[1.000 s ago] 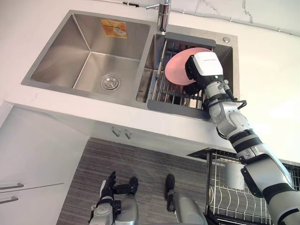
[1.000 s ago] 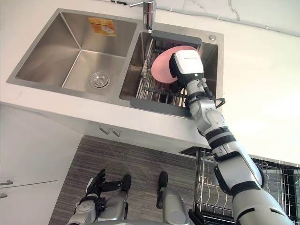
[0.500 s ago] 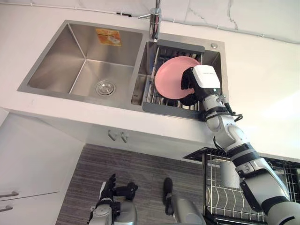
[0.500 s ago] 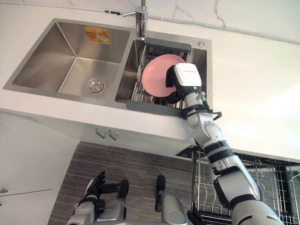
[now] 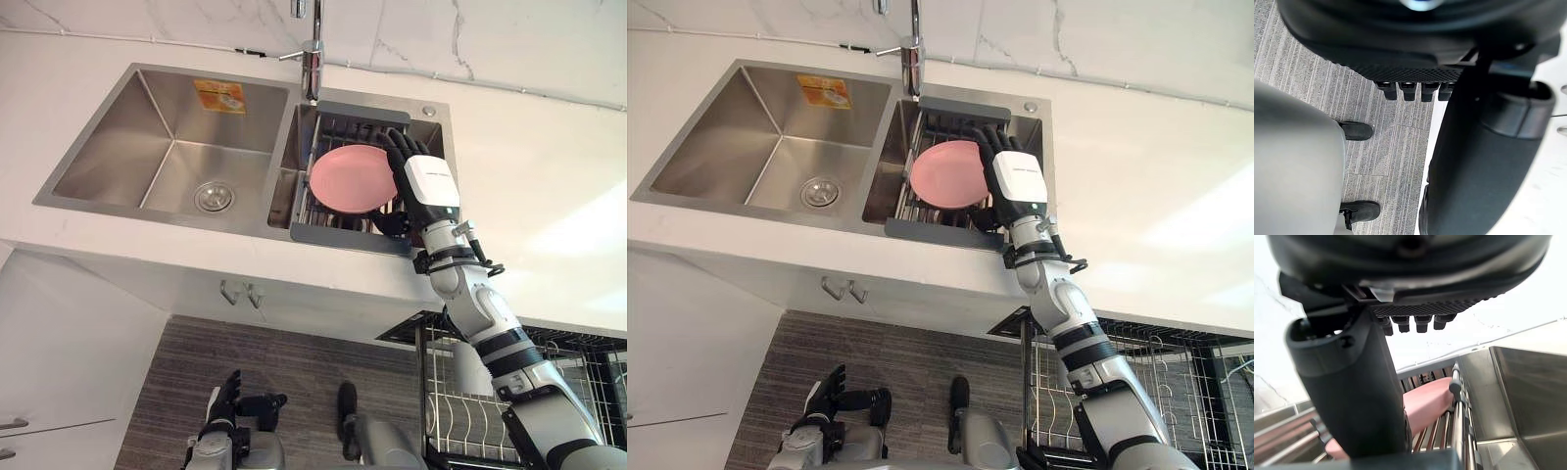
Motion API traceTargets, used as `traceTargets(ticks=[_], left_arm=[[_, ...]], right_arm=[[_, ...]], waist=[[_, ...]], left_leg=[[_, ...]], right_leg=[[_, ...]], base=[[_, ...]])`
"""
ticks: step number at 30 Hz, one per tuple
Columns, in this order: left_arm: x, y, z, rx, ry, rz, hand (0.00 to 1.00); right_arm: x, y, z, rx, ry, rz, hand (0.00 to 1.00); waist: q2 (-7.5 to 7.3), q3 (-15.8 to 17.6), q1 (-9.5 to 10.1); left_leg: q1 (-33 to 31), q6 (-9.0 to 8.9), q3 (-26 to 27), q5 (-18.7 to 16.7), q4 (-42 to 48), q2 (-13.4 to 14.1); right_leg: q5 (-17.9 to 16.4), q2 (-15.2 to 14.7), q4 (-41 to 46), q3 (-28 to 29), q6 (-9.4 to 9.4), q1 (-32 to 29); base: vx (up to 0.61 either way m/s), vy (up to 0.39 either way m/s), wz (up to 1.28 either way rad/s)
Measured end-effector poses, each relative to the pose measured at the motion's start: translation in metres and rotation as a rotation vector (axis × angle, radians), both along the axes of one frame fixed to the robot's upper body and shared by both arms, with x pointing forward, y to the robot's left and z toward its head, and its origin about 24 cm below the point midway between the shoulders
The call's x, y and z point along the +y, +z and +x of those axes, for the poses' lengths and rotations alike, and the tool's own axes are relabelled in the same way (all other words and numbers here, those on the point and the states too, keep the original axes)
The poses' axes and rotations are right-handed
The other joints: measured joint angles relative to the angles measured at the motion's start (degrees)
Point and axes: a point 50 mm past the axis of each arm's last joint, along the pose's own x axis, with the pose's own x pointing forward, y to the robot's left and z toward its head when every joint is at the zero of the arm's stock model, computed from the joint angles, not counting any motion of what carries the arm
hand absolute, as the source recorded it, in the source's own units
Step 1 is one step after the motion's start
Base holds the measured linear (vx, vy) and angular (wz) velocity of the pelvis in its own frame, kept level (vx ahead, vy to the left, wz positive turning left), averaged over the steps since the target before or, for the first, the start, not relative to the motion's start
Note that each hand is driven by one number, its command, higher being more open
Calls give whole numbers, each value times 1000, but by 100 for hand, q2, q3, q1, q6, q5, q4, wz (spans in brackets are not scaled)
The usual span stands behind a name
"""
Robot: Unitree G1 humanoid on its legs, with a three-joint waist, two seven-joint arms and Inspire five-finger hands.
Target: Walk over to the sink, pick up the cup, carry it to the dishwasher, place the cup inside the dishwasher, then close the dishwasher door
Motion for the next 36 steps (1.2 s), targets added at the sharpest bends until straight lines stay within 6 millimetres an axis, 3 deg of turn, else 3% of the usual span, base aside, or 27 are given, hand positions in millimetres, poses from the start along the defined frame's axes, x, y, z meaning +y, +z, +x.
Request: traceTargets(ticks=[17,36], left_arm=[[0,-4,-8,36,2,-2,100],[1,-5,-9,39,-11,-13,100]], right_arm=[[-1,-8,-10,21,54,-45,100],[12,27,18,91,233,-380,100]], waist=[[58,-187,-43],[36,-208,-38]], left_leg=[[91,24,120,-86,4,3],[30,28,110,-88,-2,5]], right_leg=[[21,32,-147,99,23,113],[108,49,-296,87,12,121]], base=[[4,-3,-3],[0,0,0]])
